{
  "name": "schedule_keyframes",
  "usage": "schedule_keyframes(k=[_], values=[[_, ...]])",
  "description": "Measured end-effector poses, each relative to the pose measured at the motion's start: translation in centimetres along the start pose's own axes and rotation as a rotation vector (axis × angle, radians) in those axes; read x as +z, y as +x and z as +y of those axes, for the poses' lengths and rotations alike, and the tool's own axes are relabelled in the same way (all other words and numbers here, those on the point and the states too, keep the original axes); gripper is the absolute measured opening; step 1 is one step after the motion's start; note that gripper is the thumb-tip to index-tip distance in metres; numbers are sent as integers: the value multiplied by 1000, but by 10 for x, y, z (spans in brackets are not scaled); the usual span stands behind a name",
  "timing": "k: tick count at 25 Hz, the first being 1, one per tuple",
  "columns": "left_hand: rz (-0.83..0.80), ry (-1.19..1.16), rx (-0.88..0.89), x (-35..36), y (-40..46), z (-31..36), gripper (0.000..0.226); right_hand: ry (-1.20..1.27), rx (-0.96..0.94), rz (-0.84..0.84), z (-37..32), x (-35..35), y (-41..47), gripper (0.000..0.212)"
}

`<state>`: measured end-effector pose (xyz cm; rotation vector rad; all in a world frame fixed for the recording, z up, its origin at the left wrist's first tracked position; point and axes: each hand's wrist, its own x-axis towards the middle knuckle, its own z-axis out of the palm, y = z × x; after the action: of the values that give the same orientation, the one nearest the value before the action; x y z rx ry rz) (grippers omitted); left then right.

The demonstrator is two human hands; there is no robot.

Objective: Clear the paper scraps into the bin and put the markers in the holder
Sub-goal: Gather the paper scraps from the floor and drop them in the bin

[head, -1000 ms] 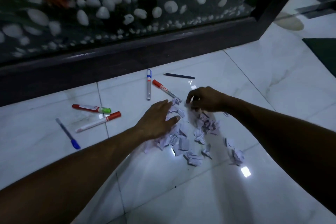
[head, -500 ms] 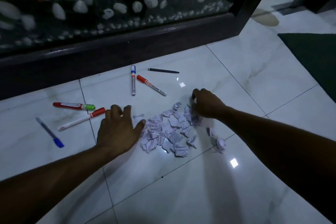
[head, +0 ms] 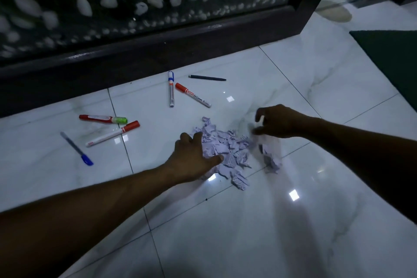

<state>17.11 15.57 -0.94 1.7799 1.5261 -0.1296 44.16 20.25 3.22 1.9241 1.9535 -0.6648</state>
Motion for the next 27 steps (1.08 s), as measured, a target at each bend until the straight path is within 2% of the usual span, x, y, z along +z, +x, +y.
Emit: schedule_keyframes(k=[2, 4, 7, 9, 12, 15, 17, 20, 23, 27], values=[[82, 88, 16, -7, -5, -6, 110, 16, 129, -82, 31, 13, -23, 80], [110, 134, -27, -13, -4, -17, 120, 130, 210, -170, 44, 29, -42, 103], [-5, 184, -62, -12, 0, -20, 135, 332, 190, -201, 29, 49, -56, 133], [-74, 215, -36, -8, 4, -16, 144, 358, 125, -166, 6, 58, -50, 138], [-117, 293, 30, 0, 8, -10, 151, 210, 42, -78, -31, 72, -34, 140], [-110, 331, 85, 7, 10, -6, 150, 178, 3, -51, -59, 78, -29, 134], [-74, 306, 145, 11, 10, -7, 141, 173, -23, -22, -76, 80, -27, 122], [-8, 143, 245, 14, 9, -10, 111, 225, -115, 53, -96, 84, -19, 96], [57, -15, 273, 13, 9, -15, 85, 304, -188, 107, -109, 83, -14, 69], [179, -147, 267, 6, 10, -20, 54, 569, -141, 78, -114, 75, -10, 44]])
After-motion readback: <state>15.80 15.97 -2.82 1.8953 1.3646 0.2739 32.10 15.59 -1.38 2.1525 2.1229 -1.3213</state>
